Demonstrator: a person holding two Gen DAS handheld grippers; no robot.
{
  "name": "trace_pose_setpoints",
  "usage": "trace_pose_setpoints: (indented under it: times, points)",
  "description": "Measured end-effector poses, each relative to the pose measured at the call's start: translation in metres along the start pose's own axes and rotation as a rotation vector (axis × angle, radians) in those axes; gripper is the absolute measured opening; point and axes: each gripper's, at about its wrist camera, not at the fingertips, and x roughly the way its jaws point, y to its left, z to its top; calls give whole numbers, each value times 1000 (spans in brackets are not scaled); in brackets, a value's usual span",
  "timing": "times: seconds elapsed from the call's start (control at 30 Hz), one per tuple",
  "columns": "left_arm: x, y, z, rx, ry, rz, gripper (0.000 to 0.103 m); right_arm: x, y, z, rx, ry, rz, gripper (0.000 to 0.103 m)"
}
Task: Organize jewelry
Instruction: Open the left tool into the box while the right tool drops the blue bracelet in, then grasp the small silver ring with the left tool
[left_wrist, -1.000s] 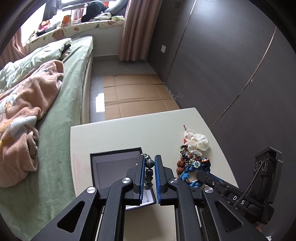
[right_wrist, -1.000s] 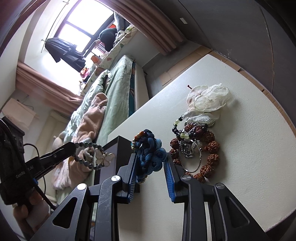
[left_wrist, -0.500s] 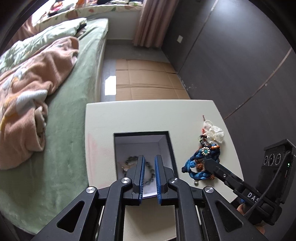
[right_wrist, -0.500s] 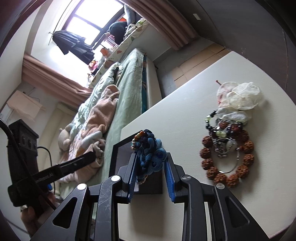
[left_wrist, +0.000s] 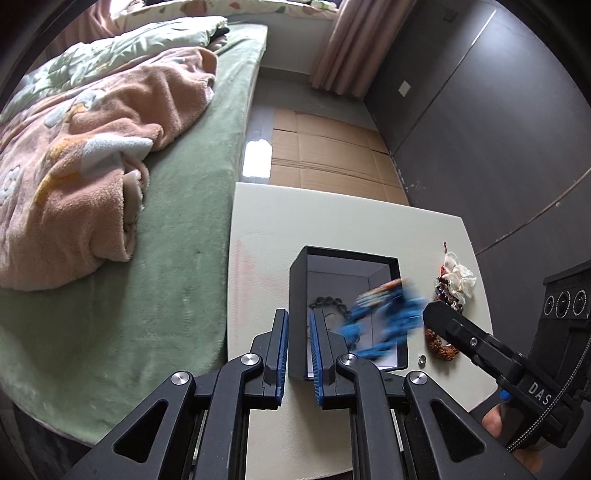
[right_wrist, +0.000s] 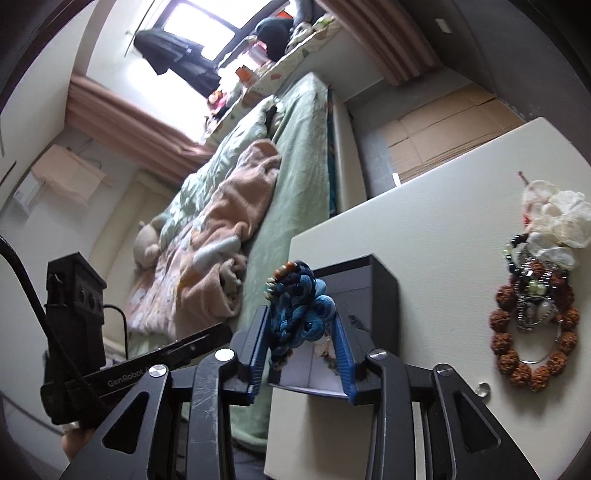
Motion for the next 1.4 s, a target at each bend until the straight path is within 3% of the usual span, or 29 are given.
trace_pose_setpoints:
  times: [0.03, 0.07, 0.1, 0.2, 0.27, 0.53, 0.8, 1.1, 1.27, 1.4]
  points:
    - [0, 0, 0, -3, 0, 1, 14, 0, -1, 1, 4, 10, -4, 55]
    - [-1, -1, 0, -3, -2, -1, 21, -2, -4, 1, 14, 5, -12, 60]
    - [-2, -3, 0, 0, -8, -2, 37, -7, -7, 1, 25, -10, -18, 65]
    - [-6, -9, -2, 12, -56, -6, 71, -25, -24, 1, 62, -32, -34, 65]
    - [-9, -17, -3, 27, -80, -18, 74, -39, -34, -1, 77, -51, -64, 65]
    - [2, -60, -13, 114, -45, -72, 74, -90, -80, -12, 152, -98, -185, 65]
    - [13, -111, -34, 290, -42, -64, 73, -120, -105, -30, 156, -136, -248, 65]
    - [38, -151, -52, 423, 14, -67, 47, -145, -137, -56, 202, -192, -276, 65]
    - [61, -169, -69, 498, 63, -47, 43, -158, -144, -60, 223, -259, -258, 65]
    - [85, -177, -79, 540, 112, -18, 35, -151, -143, -59, 228, -238, -283, 65]
